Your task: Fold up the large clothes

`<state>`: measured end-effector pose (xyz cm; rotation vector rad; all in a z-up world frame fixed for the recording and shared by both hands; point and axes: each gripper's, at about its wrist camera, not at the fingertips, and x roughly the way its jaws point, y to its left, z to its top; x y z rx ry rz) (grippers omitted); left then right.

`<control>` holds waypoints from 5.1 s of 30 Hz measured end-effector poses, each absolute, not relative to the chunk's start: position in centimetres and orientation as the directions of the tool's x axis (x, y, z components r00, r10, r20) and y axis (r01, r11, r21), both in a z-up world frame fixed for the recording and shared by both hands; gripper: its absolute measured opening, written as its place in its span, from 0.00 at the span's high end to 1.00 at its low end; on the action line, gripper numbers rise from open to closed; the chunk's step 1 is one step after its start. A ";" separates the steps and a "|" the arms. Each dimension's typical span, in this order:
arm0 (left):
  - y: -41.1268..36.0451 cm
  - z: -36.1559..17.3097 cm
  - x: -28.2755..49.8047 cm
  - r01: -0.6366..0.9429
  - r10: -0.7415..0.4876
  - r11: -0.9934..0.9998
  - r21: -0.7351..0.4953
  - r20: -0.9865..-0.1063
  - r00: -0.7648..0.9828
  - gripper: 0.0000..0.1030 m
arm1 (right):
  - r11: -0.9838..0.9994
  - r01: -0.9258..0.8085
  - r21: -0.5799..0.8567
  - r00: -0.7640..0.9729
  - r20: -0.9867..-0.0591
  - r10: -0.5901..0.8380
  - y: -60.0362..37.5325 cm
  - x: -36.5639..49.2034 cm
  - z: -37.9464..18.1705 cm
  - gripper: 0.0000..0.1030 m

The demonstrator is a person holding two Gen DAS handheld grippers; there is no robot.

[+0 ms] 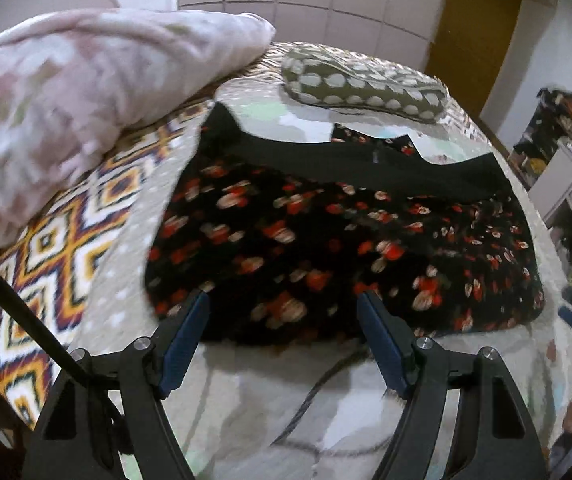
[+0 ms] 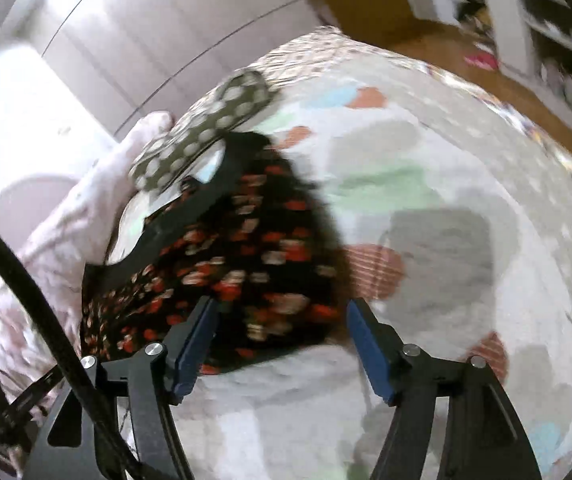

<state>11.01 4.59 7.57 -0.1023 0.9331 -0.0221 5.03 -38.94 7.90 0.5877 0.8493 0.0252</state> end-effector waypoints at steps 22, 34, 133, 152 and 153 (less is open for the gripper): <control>-3.4 -0.6 17.6 0.009 0.129 0.987 0.158 -0.835 0.535 0.24 | 0.655 0.232 0.719 0.681 -0.601 0.419 -37.7 7.7 1.2 0.17; 0.5 4.7 14.5 -0.029 0.010 1.000 -0.010 -0.786 0.619 0.43 | 0.602 0.297 0.741 0.677 -0.608 0.415 -38.3 10.7 2.2 0.74; 6.9 8.5 3.8 -0.046 -0.048 0.992 -0.117 -0.694 0.719 0.24 | 0.825 -0.040 0.563 0.643 -0.618 0.453 -31.0 17.3 12.8 0.54; 8.8 7.3 -1.5 -0.097 -0.012 0.988 -0.121 -0.682 0.731 0.22 | 0.906 -0.219 0.362 0.497 -0.758 0.423 -21.8 14.3 11.2 0.71; 9.0 7.3 -1.7 -0.103 -0.004 0.988 -0.117 -0.678 0.735 0.21 | 0.891 -0.251 0.378 0.523 -0.721 0.453 -21.0 14.3 12.5 0.71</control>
